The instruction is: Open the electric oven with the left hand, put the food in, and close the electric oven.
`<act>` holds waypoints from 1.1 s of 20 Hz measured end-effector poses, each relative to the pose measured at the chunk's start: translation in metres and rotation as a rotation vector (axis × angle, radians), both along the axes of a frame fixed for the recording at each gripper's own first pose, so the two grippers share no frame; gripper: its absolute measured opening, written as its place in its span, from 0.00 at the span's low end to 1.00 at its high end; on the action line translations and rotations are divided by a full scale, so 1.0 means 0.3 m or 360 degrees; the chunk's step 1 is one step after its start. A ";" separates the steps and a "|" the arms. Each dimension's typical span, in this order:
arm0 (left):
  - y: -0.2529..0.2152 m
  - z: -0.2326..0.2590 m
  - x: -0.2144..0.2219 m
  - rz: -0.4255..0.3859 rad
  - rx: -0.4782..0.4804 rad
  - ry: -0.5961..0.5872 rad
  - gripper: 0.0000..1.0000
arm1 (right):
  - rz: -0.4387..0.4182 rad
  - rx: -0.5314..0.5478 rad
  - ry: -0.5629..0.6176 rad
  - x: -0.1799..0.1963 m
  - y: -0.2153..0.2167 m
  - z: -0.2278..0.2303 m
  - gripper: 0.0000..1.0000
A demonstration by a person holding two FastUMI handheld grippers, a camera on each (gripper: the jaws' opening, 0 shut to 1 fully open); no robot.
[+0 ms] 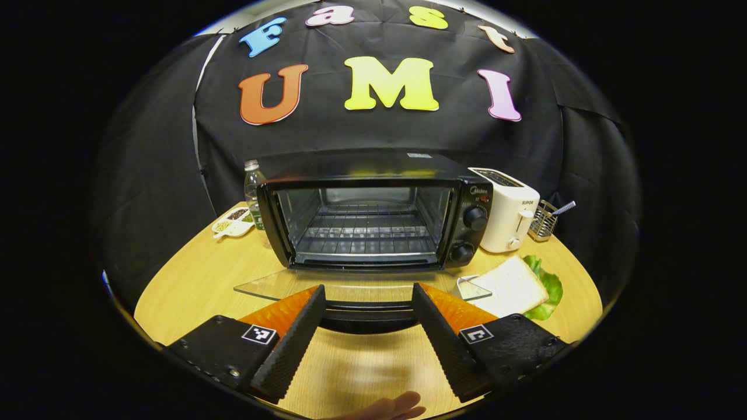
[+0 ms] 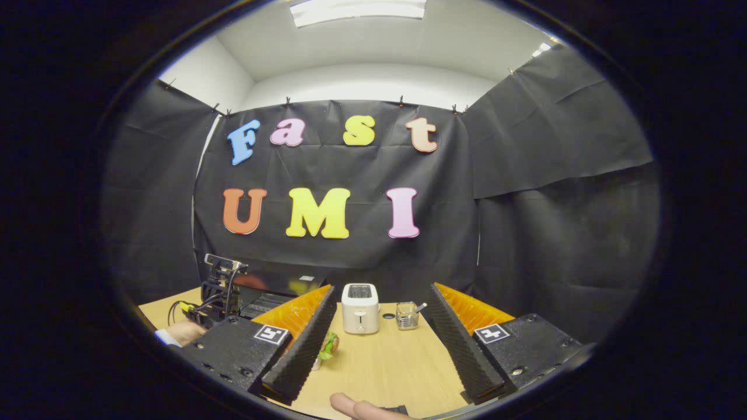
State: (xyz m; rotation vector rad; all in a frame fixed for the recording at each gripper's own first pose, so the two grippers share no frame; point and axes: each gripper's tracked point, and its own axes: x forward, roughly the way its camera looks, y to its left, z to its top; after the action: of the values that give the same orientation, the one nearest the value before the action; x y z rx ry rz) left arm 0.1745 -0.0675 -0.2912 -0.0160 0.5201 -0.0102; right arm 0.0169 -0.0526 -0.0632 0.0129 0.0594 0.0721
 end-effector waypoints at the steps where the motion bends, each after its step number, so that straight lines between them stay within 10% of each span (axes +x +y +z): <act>1: 0.002 -0.022 -0.016 -0.0001 -0.0010 -0.0009 0.99 | -0.0003 -0.0008 0.0005 0.001 0.004 -0.003 1.00; 13: 0.056 -0.203 -0.063 0.0000 -0.0028 -0.0005 0.98 | 0.0072 -0.0045 0.0075 0.029 0.070 -0.058 1.00; 22: 0.154 0.196 -0.228 0.0035 -0.0051 -0.0407 0.95 | 0.0165 -0.0063 0.0343 0.275 0.150 -0.201 1.00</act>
State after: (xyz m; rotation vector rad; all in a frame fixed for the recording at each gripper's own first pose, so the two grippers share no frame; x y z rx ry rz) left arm 0.1063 -0.0215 -0.2323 -0.0511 0.2641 0.0008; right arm 0.0993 -0.0077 -0.1234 -0.0221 0.2772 0.1733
